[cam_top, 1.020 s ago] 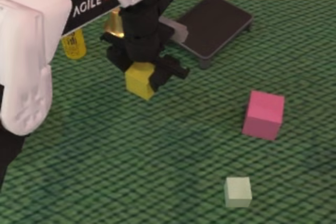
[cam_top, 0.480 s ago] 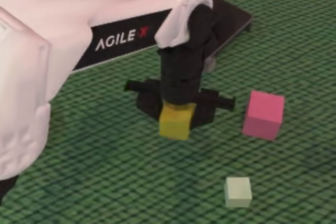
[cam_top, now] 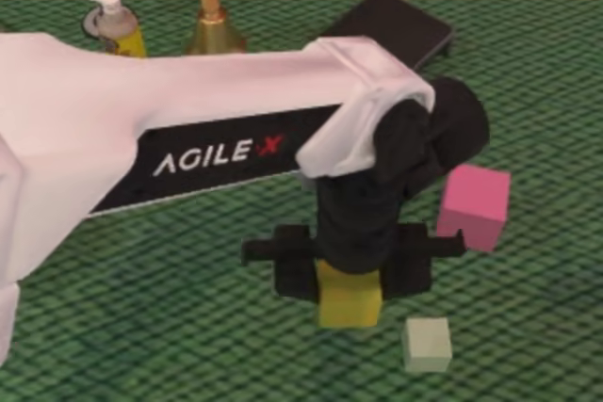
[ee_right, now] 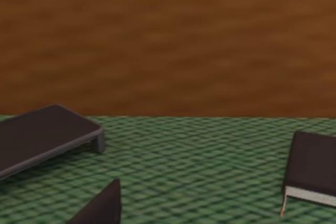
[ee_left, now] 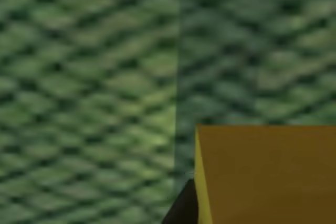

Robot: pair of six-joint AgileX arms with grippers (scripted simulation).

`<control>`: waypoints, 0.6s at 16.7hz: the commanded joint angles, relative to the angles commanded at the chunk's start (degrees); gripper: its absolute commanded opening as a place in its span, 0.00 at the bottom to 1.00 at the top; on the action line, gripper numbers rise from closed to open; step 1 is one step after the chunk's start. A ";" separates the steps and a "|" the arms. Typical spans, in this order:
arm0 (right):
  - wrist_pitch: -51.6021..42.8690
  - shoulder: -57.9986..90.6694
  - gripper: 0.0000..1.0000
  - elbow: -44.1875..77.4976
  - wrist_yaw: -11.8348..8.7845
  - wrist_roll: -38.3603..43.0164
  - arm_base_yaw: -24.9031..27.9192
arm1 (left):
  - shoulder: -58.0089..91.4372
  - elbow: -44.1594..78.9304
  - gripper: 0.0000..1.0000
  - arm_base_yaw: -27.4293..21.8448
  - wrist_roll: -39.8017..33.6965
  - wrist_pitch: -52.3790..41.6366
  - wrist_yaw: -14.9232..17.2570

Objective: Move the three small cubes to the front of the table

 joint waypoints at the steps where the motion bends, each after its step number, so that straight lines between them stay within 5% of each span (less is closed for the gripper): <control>1: 0.00 0.00 1.00 0.00 0.00 0.00 0.00 | -0.40 -0.43 0.00 -0.32 -0.62 0.18 -0.03; 10: 0.00 0.00 1.00 0.00 0.00 0.00 0.00 | 1.97 -4.71 0.00 0.04 -0.58 6.90 -0.17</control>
